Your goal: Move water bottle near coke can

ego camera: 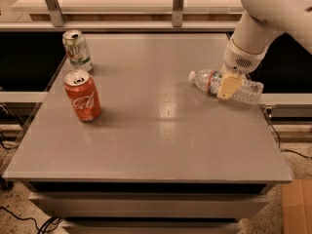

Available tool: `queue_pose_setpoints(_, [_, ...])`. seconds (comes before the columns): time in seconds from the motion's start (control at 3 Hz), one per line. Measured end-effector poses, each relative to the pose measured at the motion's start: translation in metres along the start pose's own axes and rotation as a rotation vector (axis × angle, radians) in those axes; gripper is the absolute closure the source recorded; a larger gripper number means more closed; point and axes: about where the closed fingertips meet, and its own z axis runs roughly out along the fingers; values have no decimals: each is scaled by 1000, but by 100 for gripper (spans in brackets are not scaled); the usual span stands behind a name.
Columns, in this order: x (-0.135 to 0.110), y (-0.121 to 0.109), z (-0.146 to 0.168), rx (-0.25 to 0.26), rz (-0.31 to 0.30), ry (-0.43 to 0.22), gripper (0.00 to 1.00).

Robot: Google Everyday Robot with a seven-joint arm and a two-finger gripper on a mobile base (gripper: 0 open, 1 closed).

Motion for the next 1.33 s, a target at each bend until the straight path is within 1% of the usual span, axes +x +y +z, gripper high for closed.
queue_pose_setpoints(0.33, [-3, -1, -4, 6, -20, -11, 88])
queue_pose_setpoints(0.67, [-17, 4, -16, 21, -73, -51, 100])
queue_pose_setpoints(1.0, [-40, 18, -33, 29, -161, -113, 100])
queue_pose_setpoints(1.33, [-69, 39, -48, 25, -268, -174, 100])
